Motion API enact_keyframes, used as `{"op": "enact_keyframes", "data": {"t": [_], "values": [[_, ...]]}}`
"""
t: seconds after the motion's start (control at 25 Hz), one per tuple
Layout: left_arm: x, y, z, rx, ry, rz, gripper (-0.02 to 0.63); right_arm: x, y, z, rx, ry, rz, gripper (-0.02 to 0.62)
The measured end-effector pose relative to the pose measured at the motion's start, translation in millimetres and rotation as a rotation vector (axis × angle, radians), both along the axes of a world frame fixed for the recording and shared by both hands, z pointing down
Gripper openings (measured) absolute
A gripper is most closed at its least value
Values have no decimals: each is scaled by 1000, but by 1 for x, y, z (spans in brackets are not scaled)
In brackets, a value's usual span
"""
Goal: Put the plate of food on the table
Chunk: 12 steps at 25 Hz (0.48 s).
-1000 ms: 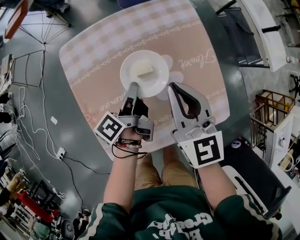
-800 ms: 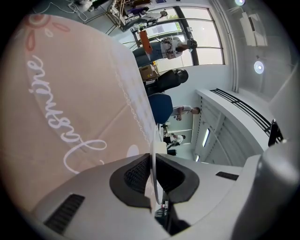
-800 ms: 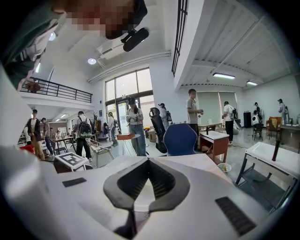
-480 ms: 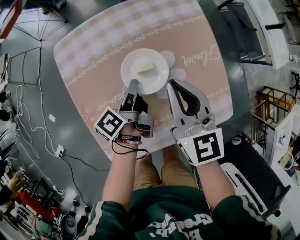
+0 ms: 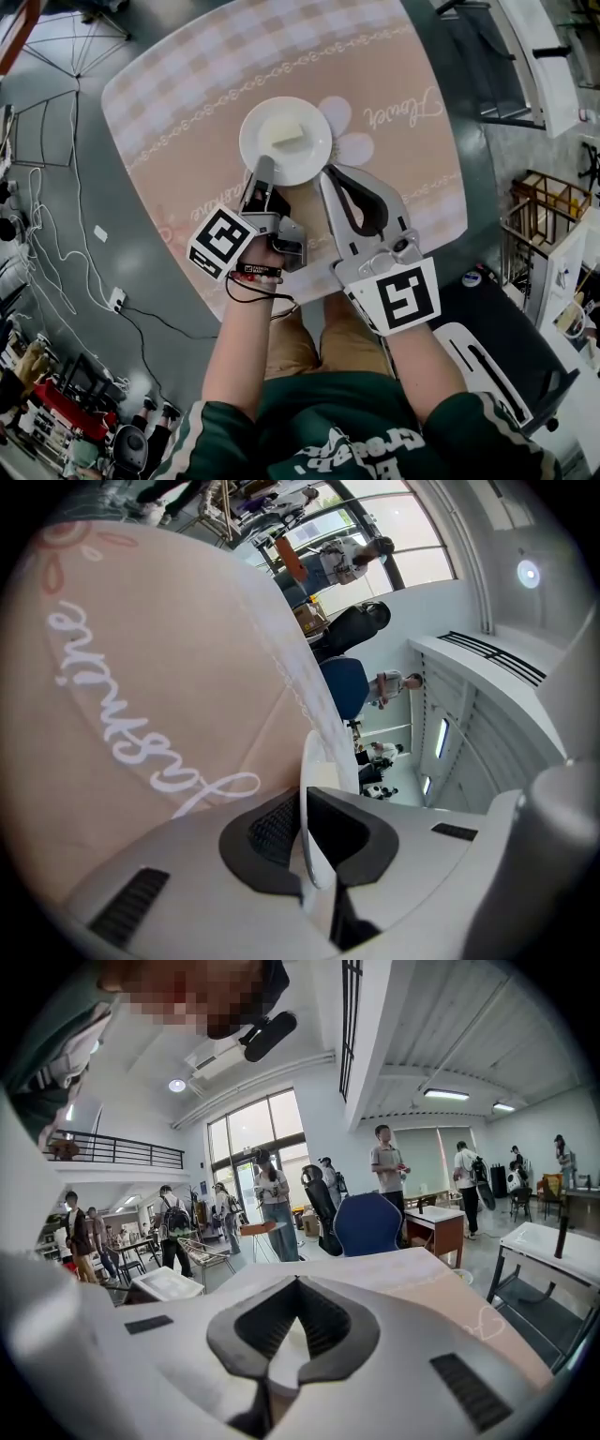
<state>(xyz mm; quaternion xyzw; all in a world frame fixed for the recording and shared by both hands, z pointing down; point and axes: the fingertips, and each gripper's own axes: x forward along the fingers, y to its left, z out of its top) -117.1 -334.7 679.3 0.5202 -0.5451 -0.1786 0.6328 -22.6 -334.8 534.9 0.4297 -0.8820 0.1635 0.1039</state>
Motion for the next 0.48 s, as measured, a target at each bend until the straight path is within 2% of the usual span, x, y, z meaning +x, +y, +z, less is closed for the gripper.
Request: {"op": "enact_keyframes", "data": {"t": [0.32,0.48], "values": [[2,4,0,-28,-118,71,37,2,5,7,-36,-11,16,15],[1,7,-4,-19,-144,81,94,3,5,5,-40,-25,33,15]]}}
